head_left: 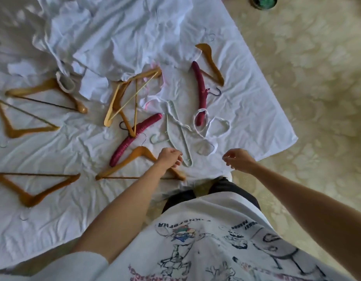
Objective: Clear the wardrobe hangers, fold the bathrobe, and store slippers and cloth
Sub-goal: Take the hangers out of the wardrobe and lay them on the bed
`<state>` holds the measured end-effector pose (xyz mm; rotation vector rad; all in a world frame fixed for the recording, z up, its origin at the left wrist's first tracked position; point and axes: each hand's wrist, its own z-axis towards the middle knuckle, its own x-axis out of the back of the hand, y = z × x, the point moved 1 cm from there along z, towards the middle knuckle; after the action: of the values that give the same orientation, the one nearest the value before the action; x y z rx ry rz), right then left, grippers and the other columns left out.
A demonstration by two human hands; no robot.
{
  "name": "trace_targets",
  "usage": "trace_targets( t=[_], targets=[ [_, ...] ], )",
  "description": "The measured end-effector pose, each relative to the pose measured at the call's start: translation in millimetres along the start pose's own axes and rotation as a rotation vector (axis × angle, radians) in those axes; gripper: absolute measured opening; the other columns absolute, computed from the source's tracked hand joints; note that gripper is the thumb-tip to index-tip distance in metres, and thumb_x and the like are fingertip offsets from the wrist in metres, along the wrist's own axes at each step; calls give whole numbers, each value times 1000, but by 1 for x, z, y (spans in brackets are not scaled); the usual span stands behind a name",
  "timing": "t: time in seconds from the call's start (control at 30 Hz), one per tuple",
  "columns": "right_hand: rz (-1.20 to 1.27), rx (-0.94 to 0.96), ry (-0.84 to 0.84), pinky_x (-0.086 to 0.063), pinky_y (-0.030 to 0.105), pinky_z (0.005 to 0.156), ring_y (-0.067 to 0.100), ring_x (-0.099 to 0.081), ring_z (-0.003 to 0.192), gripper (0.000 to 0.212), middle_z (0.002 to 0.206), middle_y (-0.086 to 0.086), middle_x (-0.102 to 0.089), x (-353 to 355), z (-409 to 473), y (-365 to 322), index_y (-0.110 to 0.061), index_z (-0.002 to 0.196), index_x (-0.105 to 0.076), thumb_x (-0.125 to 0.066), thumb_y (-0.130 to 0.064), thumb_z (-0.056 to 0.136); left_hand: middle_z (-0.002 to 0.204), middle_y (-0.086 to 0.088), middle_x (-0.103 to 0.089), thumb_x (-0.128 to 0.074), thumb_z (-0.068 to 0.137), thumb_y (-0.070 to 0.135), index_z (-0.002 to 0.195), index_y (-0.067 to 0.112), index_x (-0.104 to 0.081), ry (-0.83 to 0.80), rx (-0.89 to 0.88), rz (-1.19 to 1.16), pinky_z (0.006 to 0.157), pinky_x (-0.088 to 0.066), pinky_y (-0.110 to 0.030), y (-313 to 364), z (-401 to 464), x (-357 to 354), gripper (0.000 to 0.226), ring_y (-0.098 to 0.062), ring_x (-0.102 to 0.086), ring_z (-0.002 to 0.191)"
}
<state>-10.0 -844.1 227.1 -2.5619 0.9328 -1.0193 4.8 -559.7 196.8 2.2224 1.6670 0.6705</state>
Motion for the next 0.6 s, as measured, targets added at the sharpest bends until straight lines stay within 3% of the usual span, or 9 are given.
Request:
trace_targets(
  t=[0.07,0.17,0.23,0.3,0.43,0.53,0.6],
  targets=[
    [-58,42,-63,-46,16,52,12,-63,58,10,77,4,-72,11,29,-15,-15,88,-71,-63,-18,92,60,-5,-69,-63,88,14,84,4,-70,45,47,-34,50,-47,-28,6,15,-2,13,-18,-59,50],
    [-168,120,-197,-58,31,69,16,-66,66,16,73,1,-73,14,78,-42,-20,78,-72,-61,-16,89,68,-10,-68,-60,90,11,76,5,-68,133,129,-83,48,-47,-27,8,39,-6,18,-20,-59,52],
    [-262,160,-301,-58,36,77,18,-69,71,16,73,1,-74,6,105,-61,-14,80,-74,-60,-17,86,75,-11,-69,-55,94,12,80,6,-67,195,172,-77,46,-49,-24,2,49,-7,20,-17,-61,53],
    [-344,208,-386,-57,35,79,22,-71,80,15,79,3,-76,-8,128,-79,-10,83,-74,-61,-16,84,82,-7,-70,-53,96,18,87,8,-68,269,227,-70,56,-55,-26,-8,58,-6,20,-17,-66,62],
    [-543,312,-490,-52,35,92,26,-70,92,18,93,7,-76,-55,170,-106,-14,81,-73,-58,-19,89,109,-6,-69,-57,92,38,111,12,-68,475,447,64,85,-53,-35,-30,79,3,34,-29,-66,104],
    [-658,306,-490,-51,35,92,29,-67,101,21,104,7,-73,-92,193,-121,-17,82,-69,-52,-24,91,114,-9,-70,-61,90,42,113,11,-67,517,554,38,89,-55,-39,-52,101,6,39,-31,-66,105],
    [-701,294,-427,-51,34,90,30,-65,106,23,112,9,-70,-118,212,-126,-14,96,-70,-52,-28,93,115,-9,-70,-61,88,45,115,11,-65,534,568,21,90,-55,-41,-70,121,9,44,-30,-67,104]
  ],
)
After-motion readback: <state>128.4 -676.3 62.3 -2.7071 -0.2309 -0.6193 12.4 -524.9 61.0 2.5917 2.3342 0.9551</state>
